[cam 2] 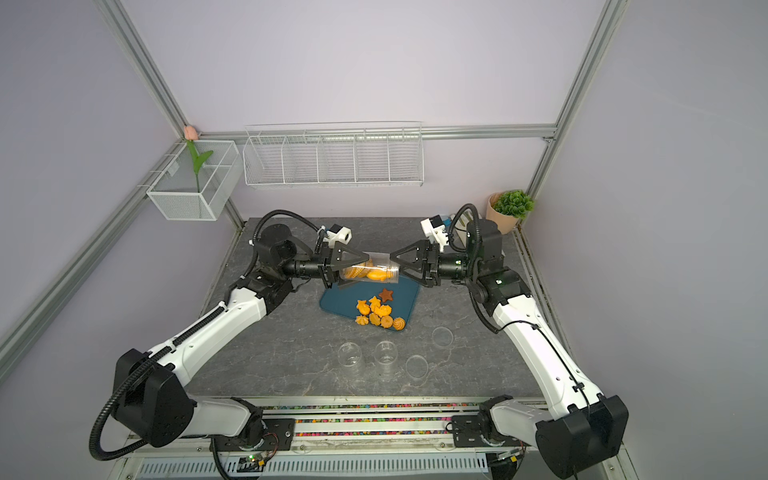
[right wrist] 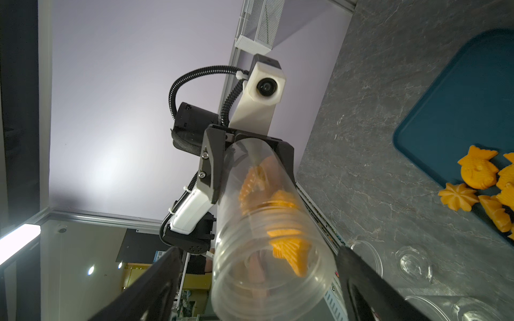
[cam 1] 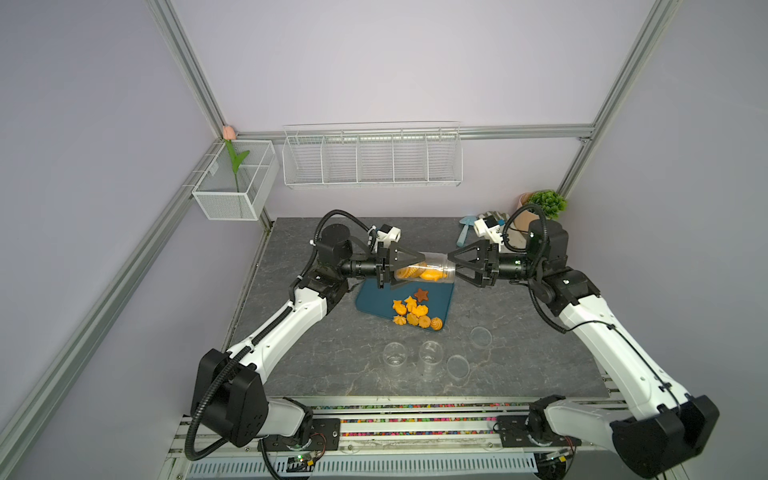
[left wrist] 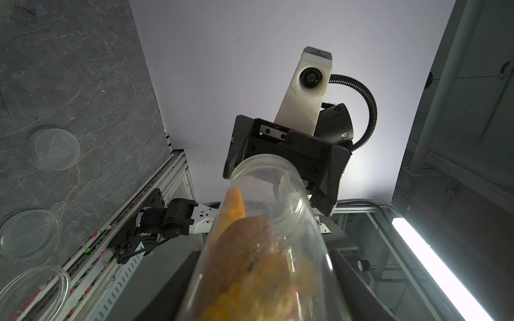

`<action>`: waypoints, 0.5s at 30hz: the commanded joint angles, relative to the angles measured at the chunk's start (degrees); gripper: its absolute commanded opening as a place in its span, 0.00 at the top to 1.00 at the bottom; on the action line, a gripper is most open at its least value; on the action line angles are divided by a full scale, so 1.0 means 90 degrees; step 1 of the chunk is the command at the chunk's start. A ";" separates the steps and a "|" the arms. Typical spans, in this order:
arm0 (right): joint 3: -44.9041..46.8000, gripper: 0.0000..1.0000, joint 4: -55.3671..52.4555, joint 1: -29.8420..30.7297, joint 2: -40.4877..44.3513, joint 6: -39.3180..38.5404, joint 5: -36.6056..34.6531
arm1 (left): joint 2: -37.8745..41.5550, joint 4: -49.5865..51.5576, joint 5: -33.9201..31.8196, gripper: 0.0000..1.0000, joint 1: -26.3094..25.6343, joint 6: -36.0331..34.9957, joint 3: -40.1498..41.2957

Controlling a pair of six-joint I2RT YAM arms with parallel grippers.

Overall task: Pour the cookies out of the jar
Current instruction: Unscrew the lid from the jar.

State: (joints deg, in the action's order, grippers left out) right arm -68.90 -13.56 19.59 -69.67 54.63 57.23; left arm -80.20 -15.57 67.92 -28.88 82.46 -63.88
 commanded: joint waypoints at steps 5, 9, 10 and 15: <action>0.0019 0.02 -0.0093 0.0096 0.0040 -0.0079 0.0379 | -0.0060 -0.0145 0.0032 0.41 -0.0010 0.0091 -0.0268; 0.0076 0.08 0.0157 0.0093 0.0093 0.0007 0.0460 | -0.0053 -0.0136 0.0019 0.41 -0.0008 0.0094 -0.0262; 0.0114 0.09 0.0255 0.0091 0.0109 0.0065 0.0494 | -0.0058 -0.0135 0.0016 0.41 -0.0012 0.0096 -0.0266; 0.0250 0.20 0.0443 0.0062 0.0143 0.0058 0.0491 | -0.0024 -0.0135 0.0005 0.41 -0.0013 0.0106 -0.0222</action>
State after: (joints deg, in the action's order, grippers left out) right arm -67.85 -12.99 20.27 -69.71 53.82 59.48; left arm -80.53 -15.64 67.94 -28.88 82.48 -64.18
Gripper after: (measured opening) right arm 0.816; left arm 0.626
